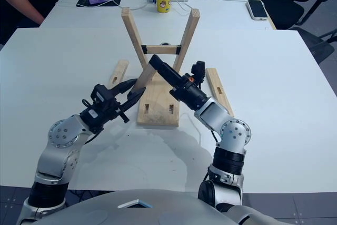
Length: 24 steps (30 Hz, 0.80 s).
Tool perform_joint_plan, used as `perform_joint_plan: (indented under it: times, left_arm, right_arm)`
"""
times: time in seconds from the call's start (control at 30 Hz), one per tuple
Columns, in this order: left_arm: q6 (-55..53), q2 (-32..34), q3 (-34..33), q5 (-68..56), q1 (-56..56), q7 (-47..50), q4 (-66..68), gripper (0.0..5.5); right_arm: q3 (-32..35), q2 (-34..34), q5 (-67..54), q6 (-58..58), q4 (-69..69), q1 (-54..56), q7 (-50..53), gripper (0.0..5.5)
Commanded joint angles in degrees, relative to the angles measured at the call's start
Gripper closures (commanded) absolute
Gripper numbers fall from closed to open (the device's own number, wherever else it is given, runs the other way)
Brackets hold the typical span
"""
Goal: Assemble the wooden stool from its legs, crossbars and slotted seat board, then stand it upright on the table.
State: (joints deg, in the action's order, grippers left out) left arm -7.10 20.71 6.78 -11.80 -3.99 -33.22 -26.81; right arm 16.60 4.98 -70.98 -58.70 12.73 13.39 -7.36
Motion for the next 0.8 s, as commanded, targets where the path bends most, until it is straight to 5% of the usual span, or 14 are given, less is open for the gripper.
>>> perform_joint_plan:
  times: [0.03,0.73,0.8]
  left_arm:
    - [-1.1,-0.2,-2.1,-1.5,1.6,1.1,1.1,4.17]
    - [-5.6,-1.0,3.7,1.6,2.2,3.1,2.2,4.17]
    - [-5.6,-0.9,3.7,1.7,2.3,3.2,2.1,4.17]
  right_arm:
    - [-0.5,-2.0,1.2,2.1,-0.6,0.3,0.9,2.59]
    - [-8.0,-5.6,5.2,8.2,1.0,0.7,-3.9,2.59]
    - [-8.2,-5.5,5.7,8.8,0.9,0.7,-3.8,2.91]
